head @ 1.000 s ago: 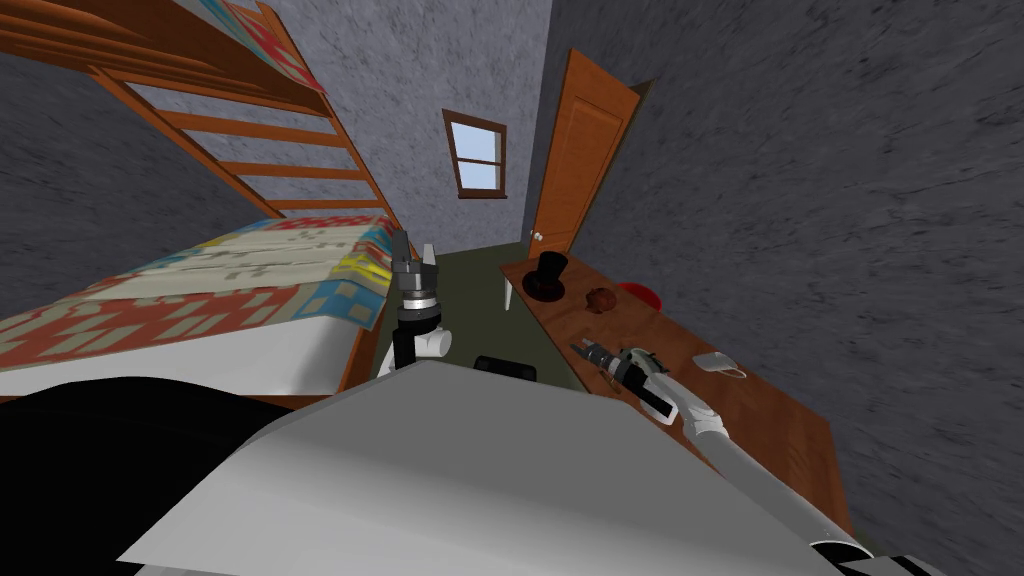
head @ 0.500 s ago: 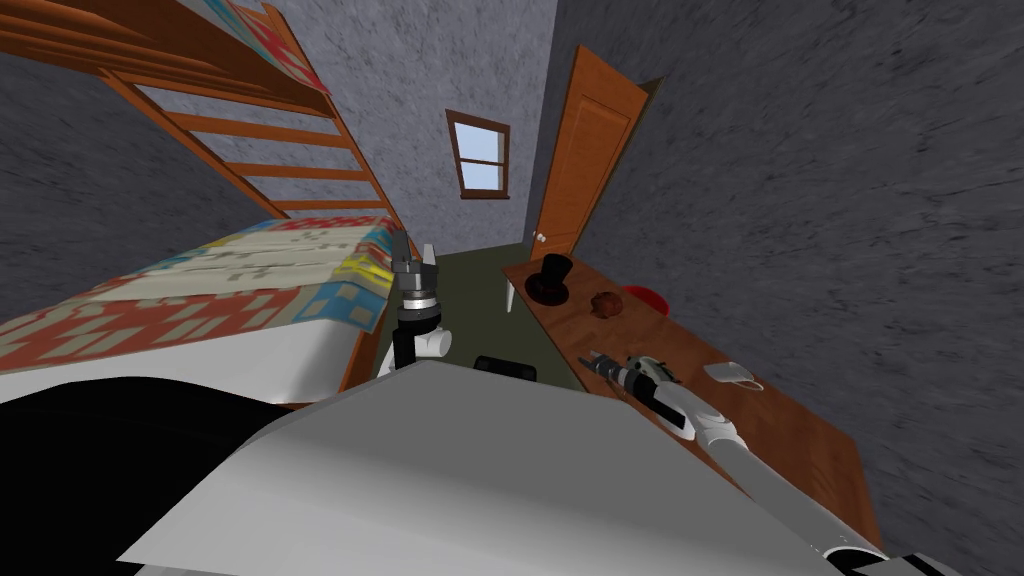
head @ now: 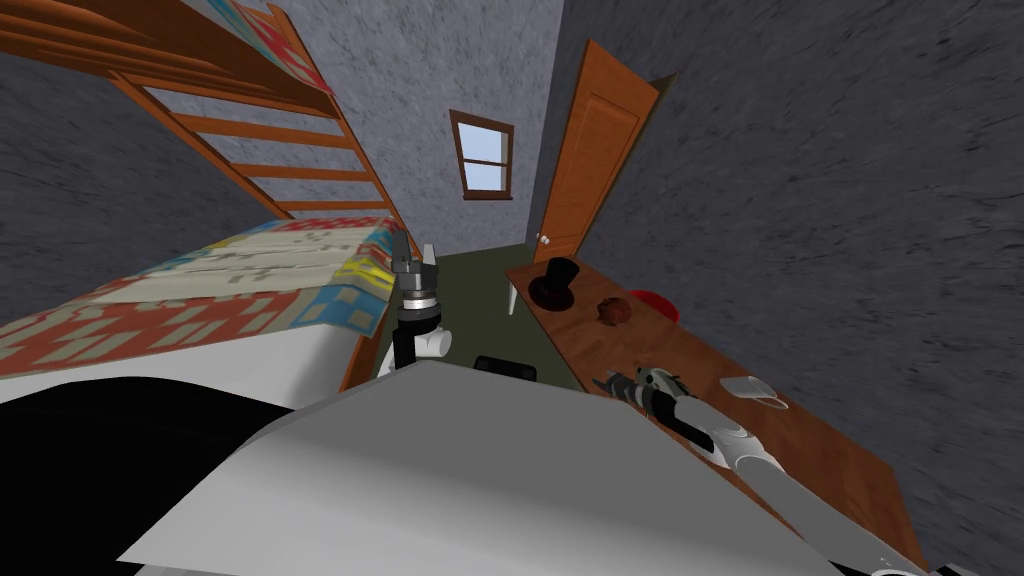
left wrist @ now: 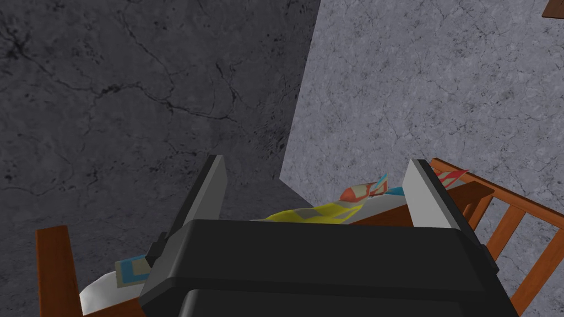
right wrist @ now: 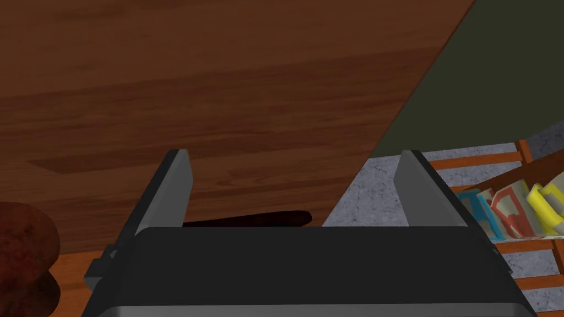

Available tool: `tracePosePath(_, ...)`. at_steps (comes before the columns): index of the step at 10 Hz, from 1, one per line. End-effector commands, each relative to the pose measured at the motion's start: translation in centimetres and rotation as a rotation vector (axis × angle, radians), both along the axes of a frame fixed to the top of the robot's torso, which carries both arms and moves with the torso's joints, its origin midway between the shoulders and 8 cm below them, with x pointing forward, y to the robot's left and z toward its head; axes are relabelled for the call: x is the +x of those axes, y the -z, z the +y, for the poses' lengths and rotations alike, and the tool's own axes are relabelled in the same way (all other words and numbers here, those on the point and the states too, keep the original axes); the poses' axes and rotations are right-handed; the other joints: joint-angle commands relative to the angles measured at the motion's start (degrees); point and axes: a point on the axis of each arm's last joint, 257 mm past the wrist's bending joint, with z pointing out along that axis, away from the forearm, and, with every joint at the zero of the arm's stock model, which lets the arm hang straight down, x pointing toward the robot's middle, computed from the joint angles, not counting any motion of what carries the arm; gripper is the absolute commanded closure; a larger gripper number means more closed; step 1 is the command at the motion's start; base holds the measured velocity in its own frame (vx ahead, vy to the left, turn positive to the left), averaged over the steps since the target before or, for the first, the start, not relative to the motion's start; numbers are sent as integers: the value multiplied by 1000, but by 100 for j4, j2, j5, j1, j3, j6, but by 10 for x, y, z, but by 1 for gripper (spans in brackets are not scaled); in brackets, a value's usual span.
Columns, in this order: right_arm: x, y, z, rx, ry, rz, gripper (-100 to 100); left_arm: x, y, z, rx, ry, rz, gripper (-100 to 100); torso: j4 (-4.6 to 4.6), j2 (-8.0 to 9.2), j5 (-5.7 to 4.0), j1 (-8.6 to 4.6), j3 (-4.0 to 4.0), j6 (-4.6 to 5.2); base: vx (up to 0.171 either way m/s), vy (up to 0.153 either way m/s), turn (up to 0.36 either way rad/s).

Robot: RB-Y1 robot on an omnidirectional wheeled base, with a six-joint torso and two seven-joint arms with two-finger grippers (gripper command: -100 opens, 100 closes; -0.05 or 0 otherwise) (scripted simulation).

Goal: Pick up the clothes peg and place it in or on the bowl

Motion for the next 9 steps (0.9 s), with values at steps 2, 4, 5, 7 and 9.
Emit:
tracePosePath(2, -29, 14, -28, -73, -20, 65, -100, 0, 0, 0, 0, 0, 0, 0, 2, 11, -4, -10, 6, 0, 47, 17, 15)
tracePosePath(4, -56, 21, -56, -136, -26, 125, -100, 0, 0, 0, 0, 0, 0, 0, 0, -1, -1, -3, 0, -1, 92, 42, 24)
tracePosePath(5, -79, 25, -76, -186, -40, 176, -100, 0, 0, 0, 0, 0, 0, 0, 0, 0, -3, -5, 0, 0, 79, 42, 15)
tracePosePath(7, -100, 28, -93, -227, -56, 224, -100, 0, 0, 0, 0, 0, 0, 0, 2, 10, -3, -7, 5, -1, 48, 24, 18)
tracePosePath(9, -121, 29, -110, -266, -68, 271, -100, 0, 0, 0, 0, 0, 0, 0, 4, 16, -4, -12, 9, -1, 44, 18, 12)
